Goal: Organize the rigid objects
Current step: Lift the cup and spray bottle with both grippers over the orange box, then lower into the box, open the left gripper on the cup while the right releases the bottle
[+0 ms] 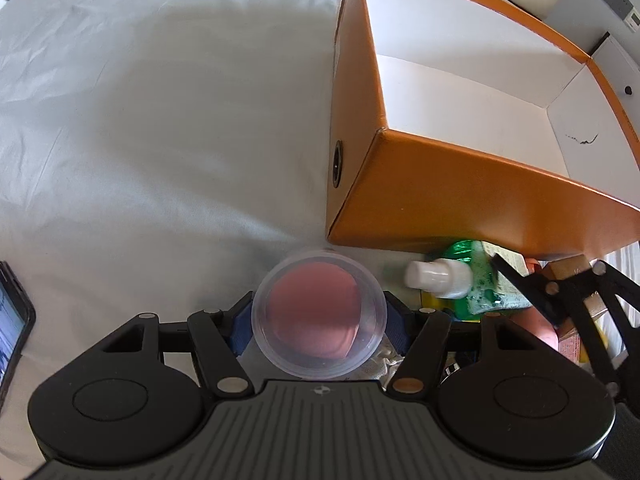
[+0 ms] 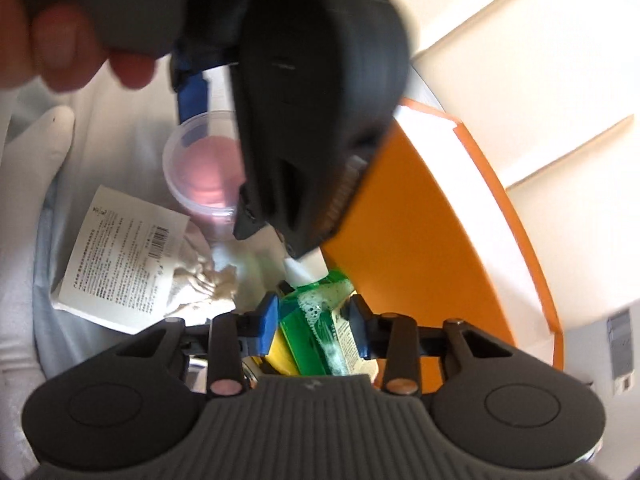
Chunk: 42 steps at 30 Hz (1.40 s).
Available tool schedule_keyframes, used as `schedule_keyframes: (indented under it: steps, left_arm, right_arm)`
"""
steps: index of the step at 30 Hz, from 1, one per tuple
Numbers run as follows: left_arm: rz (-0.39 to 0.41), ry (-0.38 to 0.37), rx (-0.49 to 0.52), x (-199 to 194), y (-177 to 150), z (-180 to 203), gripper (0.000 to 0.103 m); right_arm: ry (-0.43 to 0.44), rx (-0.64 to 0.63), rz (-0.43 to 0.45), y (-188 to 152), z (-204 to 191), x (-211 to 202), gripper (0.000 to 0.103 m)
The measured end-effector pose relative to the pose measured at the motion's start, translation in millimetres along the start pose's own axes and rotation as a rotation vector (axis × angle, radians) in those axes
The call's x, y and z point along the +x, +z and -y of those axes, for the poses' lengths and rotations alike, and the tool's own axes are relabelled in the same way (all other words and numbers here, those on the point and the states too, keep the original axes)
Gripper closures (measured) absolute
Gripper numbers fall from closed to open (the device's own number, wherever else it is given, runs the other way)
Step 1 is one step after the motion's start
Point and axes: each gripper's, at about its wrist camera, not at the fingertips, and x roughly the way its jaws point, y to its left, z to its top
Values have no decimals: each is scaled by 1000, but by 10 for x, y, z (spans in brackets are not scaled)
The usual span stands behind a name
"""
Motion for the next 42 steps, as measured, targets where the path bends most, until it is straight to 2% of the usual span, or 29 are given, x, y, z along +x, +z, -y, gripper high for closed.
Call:
schedule_keyframes:
  steps: [5,10,19,26,32,37,42]
  left_arm:
    - [-1,16,17,16,15,74,30]
    - [26,31,29,-60,-38,105,30]
    - [132,88,106,-332,-260,318,30]
    - [232,46,84,-746,-396,324,30]
    - [352,-5,98,-1166,-337,412,30]
    - [440,-31,133,-1398,-144,532,30]
    - [496,-67,161,-1433,161,706,30]
  right_arm:
    - [1,47,23,-61,38,-133,71]
    - [11,106,36,-113,259,-212,73]
    - [25,249,98,-207,506,-388,74]
    - [23,332,170,-264,755,-673,74]
    - [14,418,254,-213,959,-921,74]
    - [-3,518,305,-158,1319,-954,74]
    - [8,675,285,-138,1778,-791,74]
